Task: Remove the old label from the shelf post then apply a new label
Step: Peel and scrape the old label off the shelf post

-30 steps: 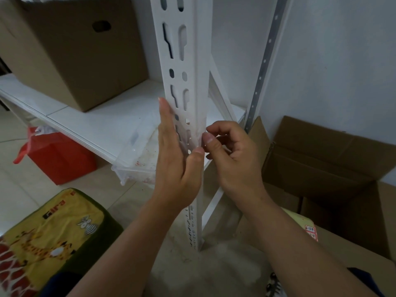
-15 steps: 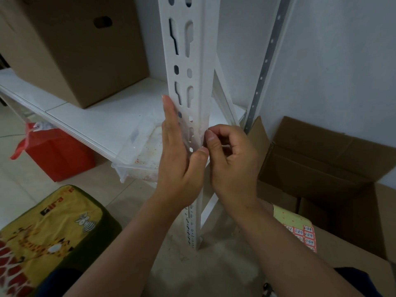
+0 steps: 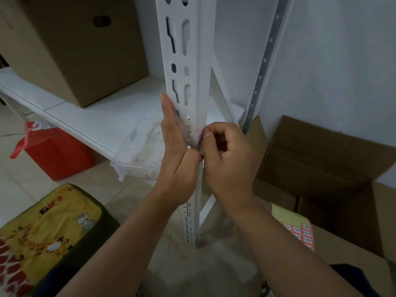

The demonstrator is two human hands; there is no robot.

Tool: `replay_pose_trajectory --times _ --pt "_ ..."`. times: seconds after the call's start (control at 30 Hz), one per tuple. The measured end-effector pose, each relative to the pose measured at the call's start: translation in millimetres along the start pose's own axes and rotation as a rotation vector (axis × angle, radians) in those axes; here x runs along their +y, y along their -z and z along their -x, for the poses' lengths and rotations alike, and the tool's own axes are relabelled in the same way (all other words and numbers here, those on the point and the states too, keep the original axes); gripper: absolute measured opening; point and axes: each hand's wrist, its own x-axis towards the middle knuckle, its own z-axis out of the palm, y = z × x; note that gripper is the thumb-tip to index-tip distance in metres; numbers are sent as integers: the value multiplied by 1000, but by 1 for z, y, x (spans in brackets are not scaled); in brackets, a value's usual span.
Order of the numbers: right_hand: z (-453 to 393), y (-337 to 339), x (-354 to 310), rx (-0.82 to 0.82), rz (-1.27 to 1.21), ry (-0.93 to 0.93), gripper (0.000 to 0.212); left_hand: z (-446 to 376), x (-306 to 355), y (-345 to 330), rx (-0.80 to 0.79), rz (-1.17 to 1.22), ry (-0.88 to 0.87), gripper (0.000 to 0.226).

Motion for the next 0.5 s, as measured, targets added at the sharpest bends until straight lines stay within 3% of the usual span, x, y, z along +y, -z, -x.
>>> replay_pose_trajectory --times 0.2,0.43,0.5 --pt "0 0 3 -43 -18 17 13 1 2 -2 7 -33 7 94" --pt "-13 16 8 -279 -163 -114 5 3 5 2 -8 -38 53 94" --pt "-18 19 6 -323 -174 -120 13 3 7 2 -4 -44 64 94"
